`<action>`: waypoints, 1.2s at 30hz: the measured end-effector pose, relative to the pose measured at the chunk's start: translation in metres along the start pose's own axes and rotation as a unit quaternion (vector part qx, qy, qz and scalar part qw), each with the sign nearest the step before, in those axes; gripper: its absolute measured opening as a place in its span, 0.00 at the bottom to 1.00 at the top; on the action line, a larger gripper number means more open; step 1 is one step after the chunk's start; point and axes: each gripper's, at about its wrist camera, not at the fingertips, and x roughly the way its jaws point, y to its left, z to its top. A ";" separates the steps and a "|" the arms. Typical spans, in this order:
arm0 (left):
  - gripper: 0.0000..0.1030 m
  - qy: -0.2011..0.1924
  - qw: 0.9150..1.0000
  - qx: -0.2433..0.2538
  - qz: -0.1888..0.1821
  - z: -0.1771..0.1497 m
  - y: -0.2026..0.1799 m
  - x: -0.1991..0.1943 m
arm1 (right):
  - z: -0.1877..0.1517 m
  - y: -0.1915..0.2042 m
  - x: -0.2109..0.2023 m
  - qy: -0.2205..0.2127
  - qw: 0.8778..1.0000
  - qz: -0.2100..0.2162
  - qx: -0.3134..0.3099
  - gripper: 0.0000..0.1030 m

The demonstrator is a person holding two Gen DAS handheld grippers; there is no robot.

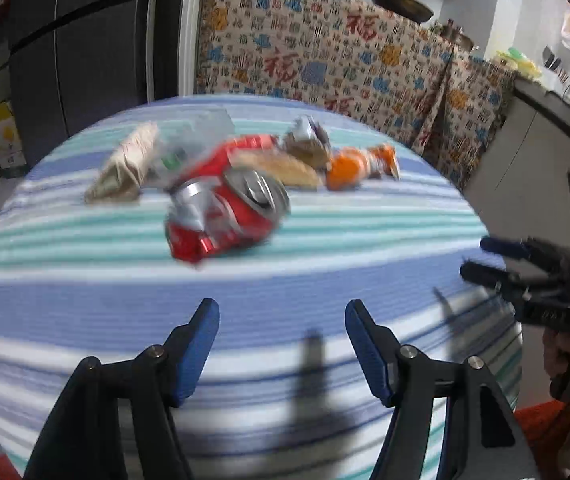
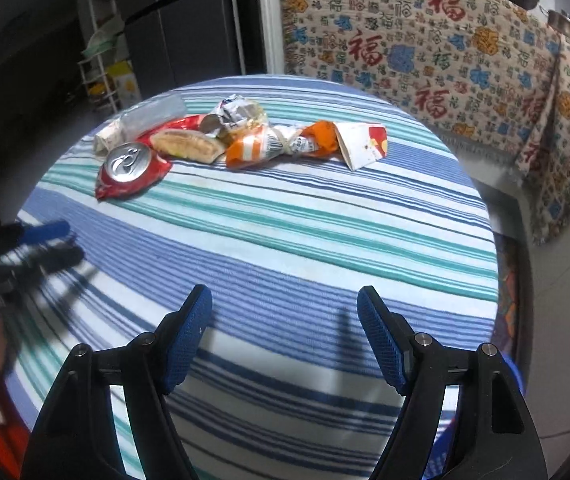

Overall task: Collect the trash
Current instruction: 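Return both tools to the table and grasp the white-red wrapper with the right gripper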

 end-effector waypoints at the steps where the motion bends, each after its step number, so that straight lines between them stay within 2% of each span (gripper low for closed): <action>1: 0.65 -0.007 1.000 0.011 -0.004 0.006 0.002 -0.002 | 0.001 -0.001 0.001 0.001 1.000 -0.001 0.003 0.75; 4: 0.67 -0.011 0.997 0.073 -0.010 0.026 -0.005 0.005 | 0.004 -0.007 0.004 0.002 1.000 -0.004 0.013 0.75; 7: 0.67 0.000 0.994 0.106 0.002 0.038 -0.007 0.018 | 0.010 -0.017 0.007 0.002 0.999 -0.005 0.031 0.75; 15: 0.67 0.015 0.993 0.117 -0.030 0.047 -0.001 0.041 | 0.043 -0.063 0.020 -0.014 0.994 -0.016 0.109 0.77; 18: 0.67 0.014 0.990 0.133 -0.040 0.049 -0.004 0.043 | 0.067 -0.080 0.037 -0.003 0.990 -0.012 0.142 0.77; 22: 0.67 0.013 0.987 0.154 -0.042 0.049 -0.009 0.047 | 0.107 -0.106 0.067 0.031 0.973 0.011 0.228 0.84; 27: 0.67 0.017 0.991 0.124 -0.048 0.053 0.004 0.052 | 0.140 -0.116 0.122 0.102 0.946 -0.015 0.308 0.85; 28: 0.67 0.017 0.992 0.117 -0.051 0.054 0.007 0.052 | 0.144 -0.114 0.130 0.107 0.944 -0.027 0.311 0.89; 30: 0.67 0.018 0.992 0.108 -0.055 0.055 0.012 0.050 | 0.151 -0.107 0.137 0.119 0.949 -0.064 0.284 0.74; 31: 0.67 0.018 0.993 0.104 -0.056 0.055 0.015 0.048 | 0.154 -0.102 0.137 0.118 0.955 -0.078 0.259 0.59; 33: 0.67 0.018 0.993 0.100 -0.062 0.056 0.020 0.045 | 0.153 -0.099 0.133 0.115 0.962 -0.071 0.239 0.47; 35: 0.67 0.020 0.992 0.098 -0.071 0.056 0.023 0.041 | 0.152 -0.098 0.119 0.101 0.970 -0.067 0.211 0.21; 36: 0.67 0.023 0.992 0.099 -0.078 0.055 0.024 0.039 | 0.151 -0.098 0.112 0.094 0.973 -0.071 0.199 0.20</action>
